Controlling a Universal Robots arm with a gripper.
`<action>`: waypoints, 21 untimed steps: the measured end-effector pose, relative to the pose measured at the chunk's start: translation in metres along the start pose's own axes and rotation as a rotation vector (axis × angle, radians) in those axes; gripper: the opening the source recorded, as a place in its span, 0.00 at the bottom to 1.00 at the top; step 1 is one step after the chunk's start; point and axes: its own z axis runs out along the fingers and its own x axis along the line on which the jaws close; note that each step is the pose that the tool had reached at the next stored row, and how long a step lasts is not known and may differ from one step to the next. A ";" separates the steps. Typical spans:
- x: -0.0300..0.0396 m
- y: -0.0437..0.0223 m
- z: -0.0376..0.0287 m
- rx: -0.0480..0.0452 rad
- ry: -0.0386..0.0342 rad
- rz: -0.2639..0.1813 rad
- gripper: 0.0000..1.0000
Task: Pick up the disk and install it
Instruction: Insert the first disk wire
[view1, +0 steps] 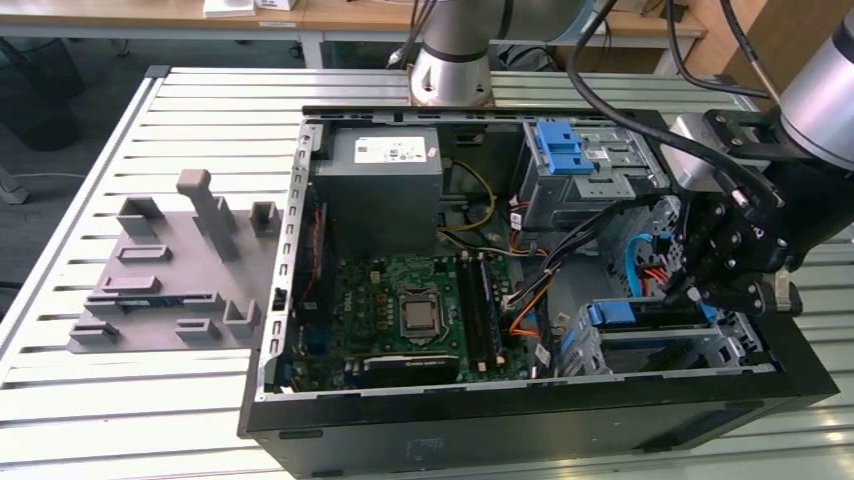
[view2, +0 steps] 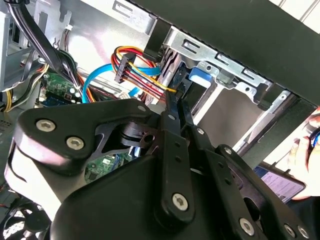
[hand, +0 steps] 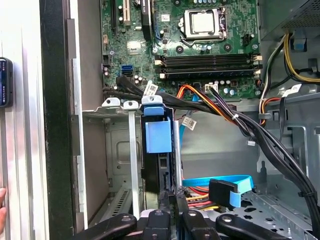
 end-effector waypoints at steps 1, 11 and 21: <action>0.0001 -0.0001 0.0003 0.0000 -0.0001 0.000 0.16; 0.0002 -0.0008 0.0029 0.0000 0.0002 0.000 0.16; 0.0001 -0.0004 -0.0097 -0.0008 -0.0008 0.000 0.23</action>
